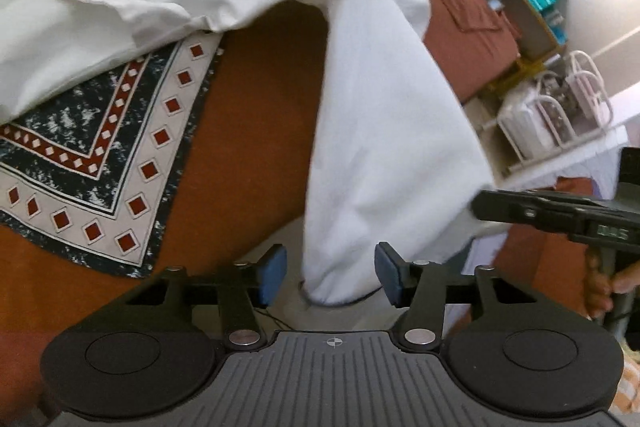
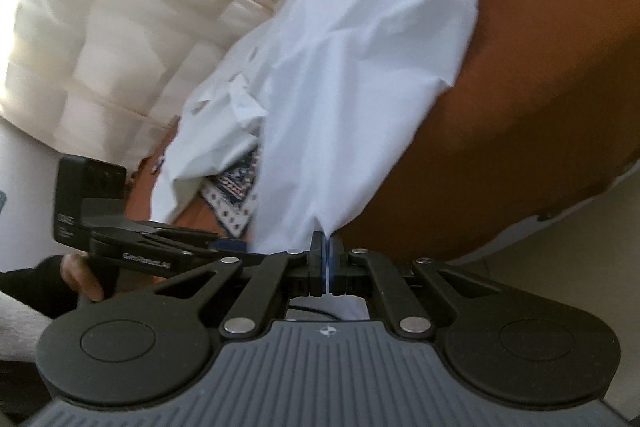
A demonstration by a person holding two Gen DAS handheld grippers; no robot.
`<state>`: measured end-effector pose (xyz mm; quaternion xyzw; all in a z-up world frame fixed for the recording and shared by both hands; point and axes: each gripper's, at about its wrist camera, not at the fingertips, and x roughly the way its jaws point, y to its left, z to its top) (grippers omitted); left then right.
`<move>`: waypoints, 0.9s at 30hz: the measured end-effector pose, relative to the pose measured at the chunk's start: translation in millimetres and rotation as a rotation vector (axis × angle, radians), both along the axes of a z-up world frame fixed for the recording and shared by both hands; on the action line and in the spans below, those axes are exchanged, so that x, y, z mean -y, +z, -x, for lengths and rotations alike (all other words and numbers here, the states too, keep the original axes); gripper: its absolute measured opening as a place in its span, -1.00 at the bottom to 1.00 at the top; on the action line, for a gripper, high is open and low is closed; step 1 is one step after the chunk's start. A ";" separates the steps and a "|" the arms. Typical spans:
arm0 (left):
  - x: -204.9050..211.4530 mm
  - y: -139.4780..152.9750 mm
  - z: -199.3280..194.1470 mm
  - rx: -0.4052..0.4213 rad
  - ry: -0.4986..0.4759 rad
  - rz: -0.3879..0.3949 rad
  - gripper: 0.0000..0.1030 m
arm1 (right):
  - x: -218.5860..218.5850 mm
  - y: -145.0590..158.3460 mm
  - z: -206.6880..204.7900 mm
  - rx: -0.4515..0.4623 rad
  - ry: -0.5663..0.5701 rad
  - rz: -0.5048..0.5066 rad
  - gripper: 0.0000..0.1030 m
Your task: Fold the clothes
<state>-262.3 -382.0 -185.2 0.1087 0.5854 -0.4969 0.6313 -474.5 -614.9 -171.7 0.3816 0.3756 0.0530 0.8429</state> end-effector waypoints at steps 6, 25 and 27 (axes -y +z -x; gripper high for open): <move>1.4 -4.9 -4.1 -0.013 0.037 0.002 0.32 | -1.6 19.5 -8.5 0.032 0.055 0.015 -0.98; 11.7 45.5 -109.9 -0.112 0.039 0.316 -0.51 | 11.5 116.1 -131.0 0.155 0.191 0.048 -0.98; 9.1 54.1 -137.1 -0.053 0.092 0.330 -0.46 | 21.9 122.6 -171.0 0.164 0.186 0.055 -0.98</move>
